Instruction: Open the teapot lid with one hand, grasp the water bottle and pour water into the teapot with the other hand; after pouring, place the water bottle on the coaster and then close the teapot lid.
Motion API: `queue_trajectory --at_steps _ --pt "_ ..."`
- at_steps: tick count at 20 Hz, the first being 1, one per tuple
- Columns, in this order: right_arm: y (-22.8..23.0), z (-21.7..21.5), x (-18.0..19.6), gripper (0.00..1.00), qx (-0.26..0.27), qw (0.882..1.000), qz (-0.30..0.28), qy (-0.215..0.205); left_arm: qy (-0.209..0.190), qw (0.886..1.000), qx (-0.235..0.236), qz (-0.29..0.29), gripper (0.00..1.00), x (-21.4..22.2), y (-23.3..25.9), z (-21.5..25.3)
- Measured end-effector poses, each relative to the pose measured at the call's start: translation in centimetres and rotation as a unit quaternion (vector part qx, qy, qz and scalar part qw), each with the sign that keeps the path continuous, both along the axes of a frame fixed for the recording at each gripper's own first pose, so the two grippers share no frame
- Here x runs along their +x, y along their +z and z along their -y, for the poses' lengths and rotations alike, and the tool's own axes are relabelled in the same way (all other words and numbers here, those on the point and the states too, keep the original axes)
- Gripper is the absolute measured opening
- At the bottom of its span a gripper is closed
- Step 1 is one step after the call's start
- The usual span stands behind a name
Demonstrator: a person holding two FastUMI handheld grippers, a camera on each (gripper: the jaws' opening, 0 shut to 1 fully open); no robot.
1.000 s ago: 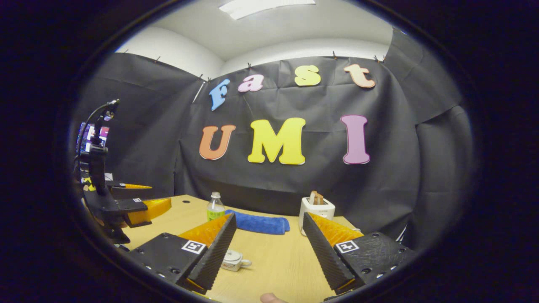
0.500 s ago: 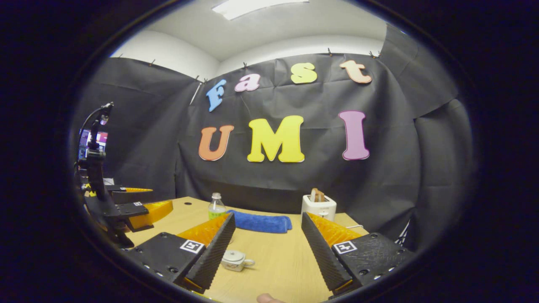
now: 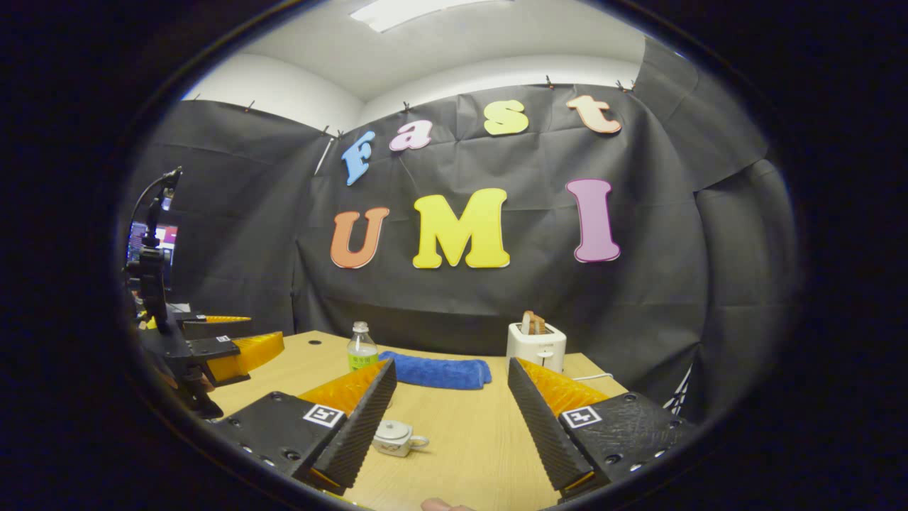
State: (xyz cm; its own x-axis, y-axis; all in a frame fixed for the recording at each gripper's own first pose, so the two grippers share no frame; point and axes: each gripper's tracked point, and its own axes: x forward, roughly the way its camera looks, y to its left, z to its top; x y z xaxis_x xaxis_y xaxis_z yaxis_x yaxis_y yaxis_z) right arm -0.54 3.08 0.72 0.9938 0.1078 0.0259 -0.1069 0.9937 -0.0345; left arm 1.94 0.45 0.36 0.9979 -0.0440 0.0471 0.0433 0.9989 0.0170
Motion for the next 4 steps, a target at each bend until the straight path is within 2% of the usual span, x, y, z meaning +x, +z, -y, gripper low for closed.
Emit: queue_trajectory --at_steps 4 --pt "-0.14 0.08 -0.04 0.97 0.001 1.0 0.0 0.0 -0.002 1.0 -0.001 -0.001 0.95 0.03 -0.04 0.2"
